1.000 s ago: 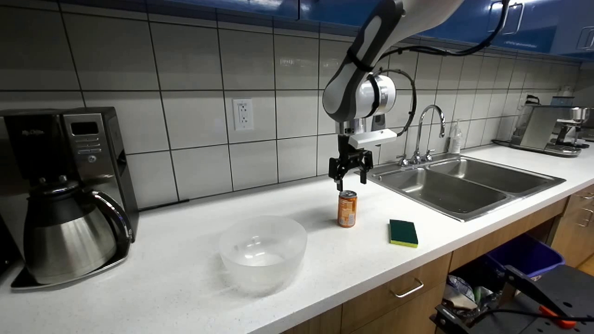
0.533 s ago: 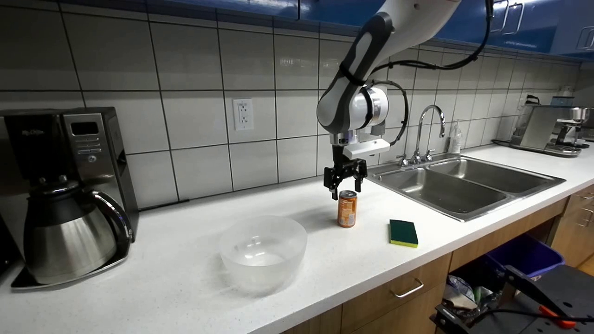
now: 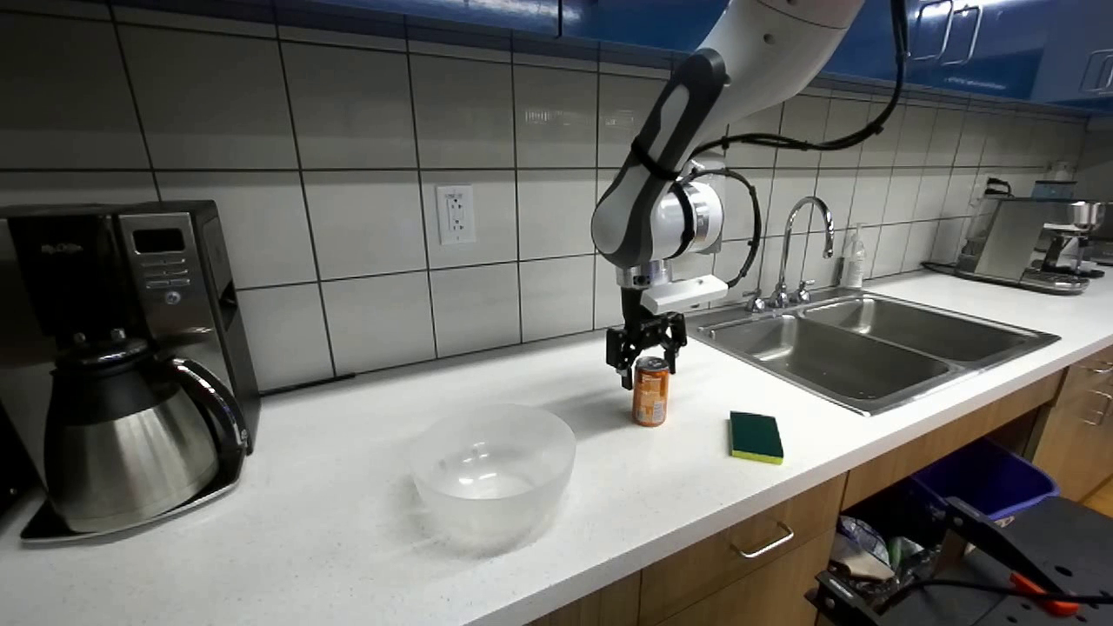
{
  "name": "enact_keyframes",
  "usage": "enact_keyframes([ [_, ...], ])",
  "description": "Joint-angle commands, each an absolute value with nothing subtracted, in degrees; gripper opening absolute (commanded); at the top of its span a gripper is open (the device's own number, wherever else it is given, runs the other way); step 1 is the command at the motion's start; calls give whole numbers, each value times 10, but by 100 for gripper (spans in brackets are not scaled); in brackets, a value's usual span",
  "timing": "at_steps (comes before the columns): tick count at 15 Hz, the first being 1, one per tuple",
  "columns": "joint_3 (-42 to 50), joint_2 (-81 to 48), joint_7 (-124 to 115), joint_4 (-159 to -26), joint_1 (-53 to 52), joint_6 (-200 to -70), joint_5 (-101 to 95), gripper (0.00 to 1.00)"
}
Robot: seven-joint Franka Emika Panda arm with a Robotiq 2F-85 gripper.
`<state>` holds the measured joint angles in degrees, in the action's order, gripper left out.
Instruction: Put the orange can inside the plastic bowl
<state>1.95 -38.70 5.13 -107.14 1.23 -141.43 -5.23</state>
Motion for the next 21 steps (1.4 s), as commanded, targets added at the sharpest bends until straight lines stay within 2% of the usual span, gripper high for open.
enact_keyframes([
  [1,21,-401,46,-1058,11,-1413,-57,100],
  [7,21,-410,50,-1050,11,-1411,-58,100],
  [8,21,-411,51,-1049,12,-1409,-58,75],
  [9,21,-411,52,-1049,12,-1410,-58,74],
  [13,22,-407,48,-1053,12,-1409,-57,42],
  [21,17,-339,49,-1086,17,-1380,-47,40],
])
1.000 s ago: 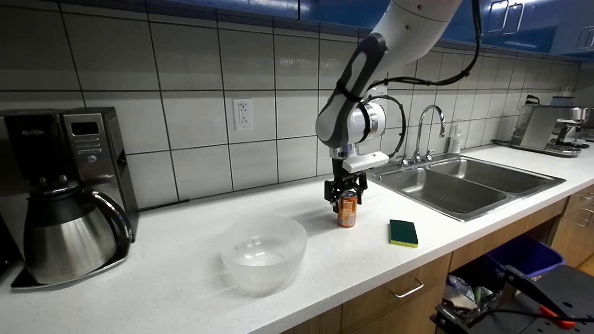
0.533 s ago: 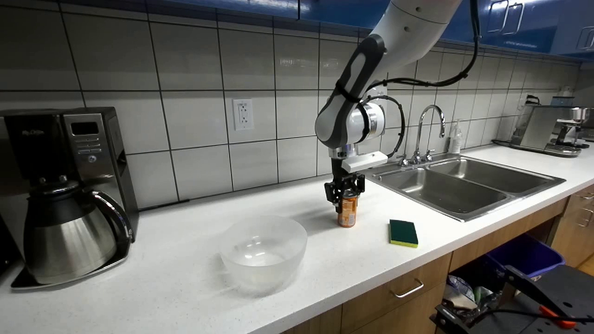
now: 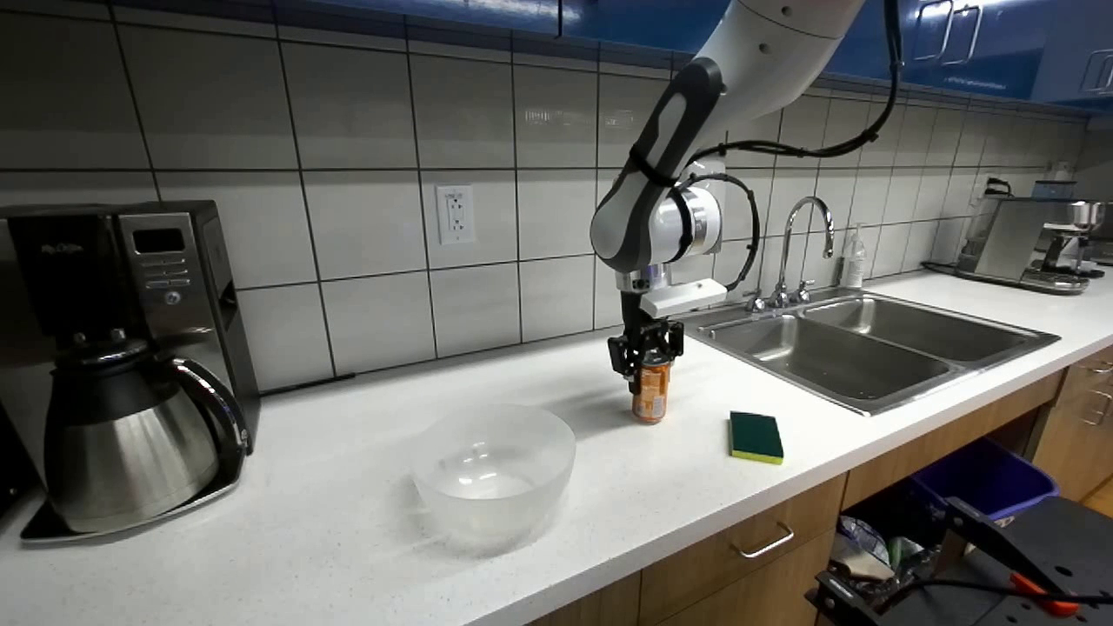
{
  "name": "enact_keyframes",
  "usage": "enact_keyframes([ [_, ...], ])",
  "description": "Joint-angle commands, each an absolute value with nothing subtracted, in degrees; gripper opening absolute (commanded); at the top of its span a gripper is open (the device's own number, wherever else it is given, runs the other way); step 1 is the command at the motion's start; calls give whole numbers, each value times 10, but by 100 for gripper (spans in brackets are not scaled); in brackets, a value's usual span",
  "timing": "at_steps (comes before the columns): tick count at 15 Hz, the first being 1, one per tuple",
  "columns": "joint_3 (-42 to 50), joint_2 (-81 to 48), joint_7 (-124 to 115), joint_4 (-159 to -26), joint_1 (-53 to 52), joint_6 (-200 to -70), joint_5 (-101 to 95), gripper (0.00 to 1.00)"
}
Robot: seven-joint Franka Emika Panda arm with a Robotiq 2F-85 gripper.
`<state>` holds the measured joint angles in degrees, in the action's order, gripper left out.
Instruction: Put the orange can inside the plastic bowl
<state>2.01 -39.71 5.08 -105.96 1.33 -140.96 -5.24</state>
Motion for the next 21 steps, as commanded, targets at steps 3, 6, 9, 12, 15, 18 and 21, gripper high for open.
enact_keyframes([
  [3,16,-296,49,-1104,16,-1360,-47,40],
  [6,12,-257,51,-1126,15,-1345,-46,40],
  [9,7,-222,53,-1146,10,-1334,-46,40],
  [12,-2,-195,51,-1166,0,-1325,-49,40],
  [15,-12,-174,49,-1190,-17,-1327,-53,40],
  [18,-23,-165,42,-1207,-37,-1330,-58,40],
  [21,-36,-160,35,-1218,-59,-1331,-60,40],
])
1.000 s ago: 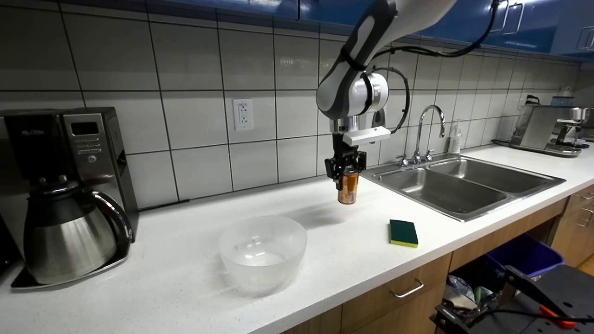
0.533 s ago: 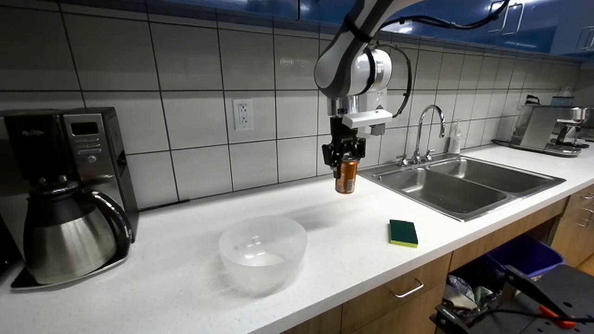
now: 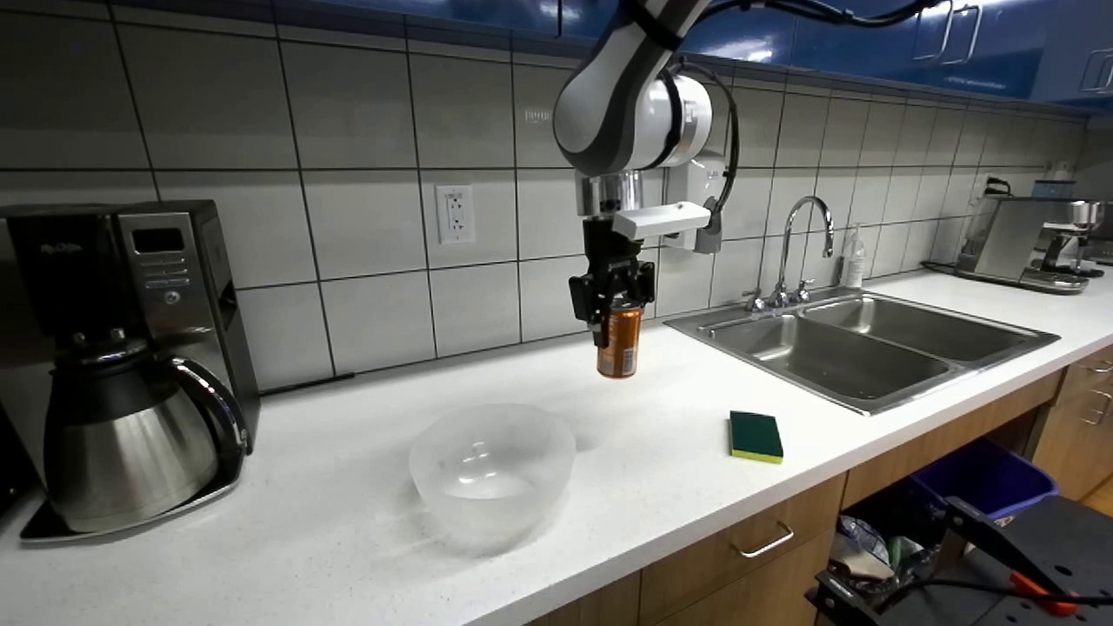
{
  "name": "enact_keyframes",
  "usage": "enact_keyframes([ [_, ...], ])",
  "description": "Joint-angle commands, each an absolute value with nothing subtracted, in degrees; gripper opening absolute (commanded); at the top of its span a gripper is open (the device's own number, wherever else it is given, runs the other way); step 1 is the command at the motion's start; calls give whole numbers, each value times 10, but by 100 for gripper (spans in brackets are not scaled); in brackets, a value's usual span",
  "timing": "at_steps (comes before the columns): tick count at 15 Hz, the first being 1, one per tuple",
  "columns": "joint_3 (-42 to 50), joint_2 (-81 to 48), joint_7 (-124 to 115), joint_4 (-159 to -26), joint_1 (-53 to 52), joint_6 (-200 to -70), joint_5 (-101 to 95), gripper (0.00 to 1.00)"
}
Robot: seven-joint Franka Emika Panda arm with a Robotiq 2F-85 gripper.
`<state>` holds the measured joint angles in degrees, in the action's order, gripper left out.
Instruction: Put the orange can inside the plastic bowl
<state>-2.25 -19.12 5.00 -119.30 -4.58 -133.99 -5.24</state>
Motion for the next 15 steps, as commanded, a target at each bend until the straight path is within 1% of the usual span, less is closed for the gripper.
enact_keyframes([
  [1,-40,-159,32,-1220,-66,-1331,-60,40],
  [15,-84,-187,-57,-1217,-166,-1348,-88,40],
])
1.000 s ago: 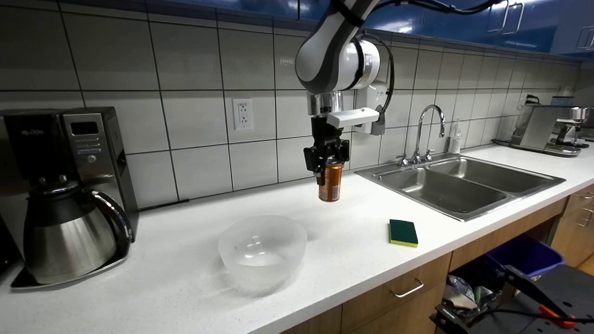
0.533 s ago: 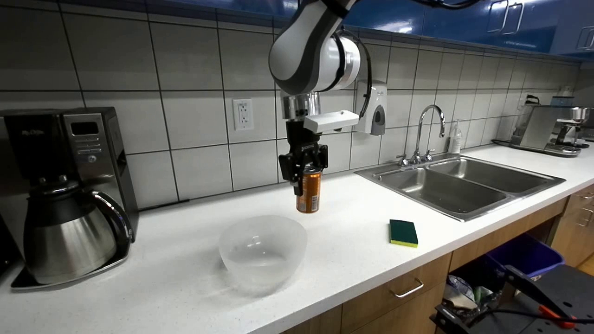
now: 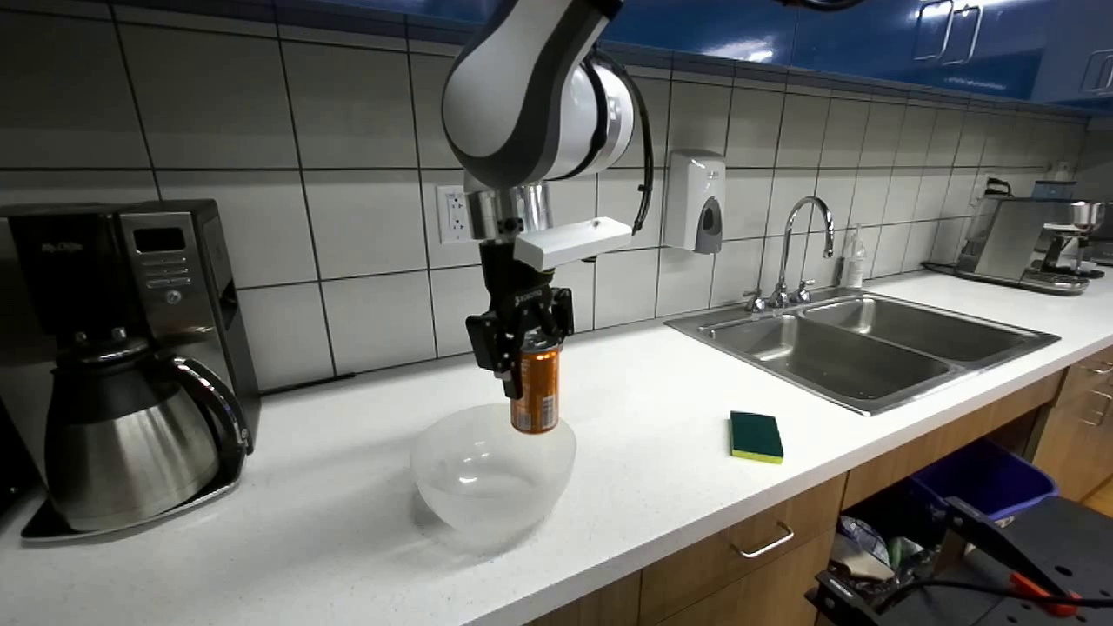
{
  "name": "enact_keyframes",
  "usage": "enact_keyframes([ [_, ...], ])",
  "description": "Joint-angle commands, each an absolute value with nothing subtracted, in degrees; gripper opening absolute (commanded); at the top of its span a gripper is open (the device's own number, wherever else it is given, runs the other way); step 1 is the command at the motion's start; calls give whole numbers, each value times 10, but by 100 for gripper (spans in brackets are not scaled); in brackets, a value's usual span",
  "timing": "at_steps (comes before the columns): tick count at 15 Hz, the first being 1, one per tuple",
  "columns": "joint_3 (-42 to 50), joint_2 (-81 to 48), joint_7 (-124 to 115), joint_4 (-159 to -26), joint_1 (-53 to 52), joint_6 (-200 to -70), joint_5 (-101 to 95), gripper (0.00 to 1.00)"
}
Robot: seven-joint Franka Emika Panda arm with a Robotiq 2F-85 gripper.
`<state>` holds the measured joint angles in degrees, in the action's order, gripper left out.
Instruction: Put the orange can inside the plastic bowl
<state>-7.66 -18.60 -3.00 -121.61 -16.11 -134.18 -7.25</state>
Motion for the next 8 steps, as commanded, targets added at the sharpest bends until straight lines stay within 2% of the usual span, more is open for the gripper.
enact_keyframes([
  [1,-86,-193,-58,-1215,-170,-1353,-87,40],
  [8,-92,-248,-55,-1214,-186,-1413,-83,40],
])
